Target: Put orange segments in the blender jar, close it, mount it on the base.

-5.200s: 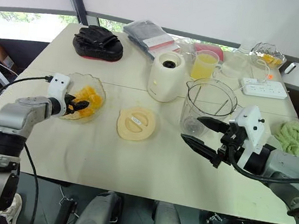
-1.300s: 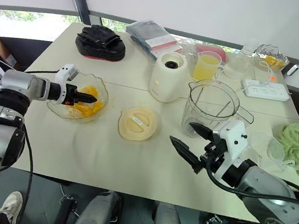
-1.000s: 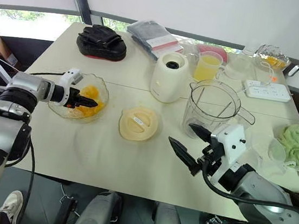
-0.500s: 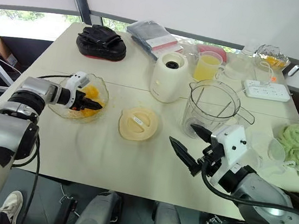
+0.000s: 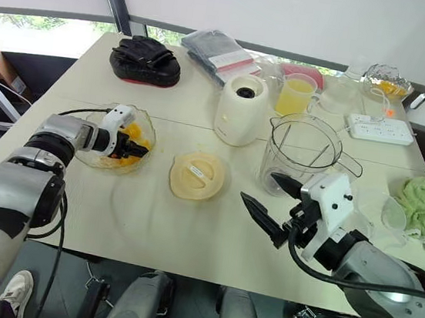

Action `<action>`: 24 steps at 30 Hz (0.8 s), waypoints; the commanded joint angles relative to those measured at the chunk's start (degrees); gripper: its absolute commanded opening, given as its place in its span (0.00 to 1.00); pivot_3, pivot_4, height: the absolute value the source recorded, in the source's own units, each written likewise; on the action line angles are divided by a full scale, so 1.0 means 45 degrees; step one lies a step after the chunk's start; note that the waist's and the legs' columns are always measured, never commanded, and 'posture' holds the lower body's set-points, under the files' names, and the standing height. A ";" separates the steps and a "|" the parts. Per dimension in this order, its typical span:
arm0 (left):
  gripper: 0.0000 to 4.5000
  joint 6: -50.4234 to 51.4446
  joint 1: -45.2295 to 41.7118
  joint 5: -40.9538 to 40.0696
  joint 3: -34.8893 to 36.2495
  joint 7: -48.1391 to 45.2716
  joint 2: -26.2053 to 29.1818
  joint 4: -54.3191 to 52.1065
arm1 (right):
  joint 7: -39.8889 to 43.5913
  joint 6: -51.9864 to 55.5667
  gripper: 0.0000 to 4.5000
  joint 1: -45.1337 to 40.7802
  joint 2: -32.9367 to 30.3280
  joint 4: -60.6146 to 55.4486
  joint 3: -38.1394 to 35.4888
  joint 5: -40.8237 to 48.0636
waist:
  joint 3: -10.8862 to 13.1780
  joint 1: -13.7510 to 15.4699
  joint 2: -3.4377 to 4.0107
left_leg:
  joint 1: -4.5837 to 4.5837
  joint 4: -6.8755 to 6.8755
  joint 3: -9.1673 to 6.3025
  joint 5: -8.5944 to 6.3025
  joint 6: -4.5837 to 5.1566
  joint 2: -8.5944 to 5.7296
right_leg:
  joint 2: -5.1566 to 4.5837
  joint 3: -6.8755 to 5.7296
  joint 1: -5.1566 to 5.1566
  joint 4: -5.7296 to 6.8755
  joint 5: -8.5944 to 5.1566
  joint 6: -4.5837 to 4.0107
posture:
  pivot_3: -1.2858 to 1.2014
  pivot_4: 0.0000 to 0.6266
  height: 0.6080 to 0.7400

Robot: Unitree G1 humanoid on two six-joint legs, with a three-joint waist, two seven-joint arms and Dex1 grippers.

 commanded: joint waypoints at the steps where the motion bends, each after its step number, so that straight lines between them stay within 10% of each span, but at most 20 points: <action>1: 0.50 -0.0156 0.0100 0.0308 0.0083 0.0460 -0.0180 0.0287 | -0.0032 -0.0171 0.82 -0.0081 -0.0188 -0.0235 -0.0468 0.0296 | -0.0006 0.0014 0.0000 | 0.0003 0.0001 -0.0001 0.0000 0.0000 -0.0001 | -0.0001 0.0000 0.0005 0.0000 0.0000 0.0000 | 0.52 0.24 1.00; 5: 0.44 -0.0291 0.0122 0.0372 0.0160 0.0614 -0.0354 0.0350 | -0.0001 -0.0163 0.82 -0.0045 -0.0301 -0.0234 -0.0609 0.0367 | -0.0014 0.0016 0.0000 | 0.0008 0.0003 0.0000 0.0000 0.0000 -0.0001 | -0.0002 0.0000 0.0013 0.0000 0.0000 0.0000 | 0.52 0.24 1.00; 10: 0.01 -0.0509 0.0208 0.0556 0.0106 0.0693 -0.0549 0.0371 | 0.0070 -0.0188 0.82 -0.0072 -0.0479 -0.0147 -0.0697 0.0447 | -0.0015 0.0021 -0.0001 | 0.0007 0.0004 0.0000 0.0000 0.0000 -0.0002 | -0.0002 0.0000 0.0015 -0.0001 0.0000 0.0000 | 0.52 0.24 1.00; 24: 0.01 -0.0739 0.0717 0.0477 0.0658 0.0760 -0.0708 0.0110 | 0.0480 -0.0101 0.82 -0.0774 -0.0995 0.0407 -0.0619 0.0646 | -0.0032 0.0027 0.0006 | 0.0012 0.0029 -0.0006 0.0000 0.0000 -0.0002 | -0.0006 0.0000 0.0036 0.0001 0.0000 -0.0001 | 0.52 0.24 1.00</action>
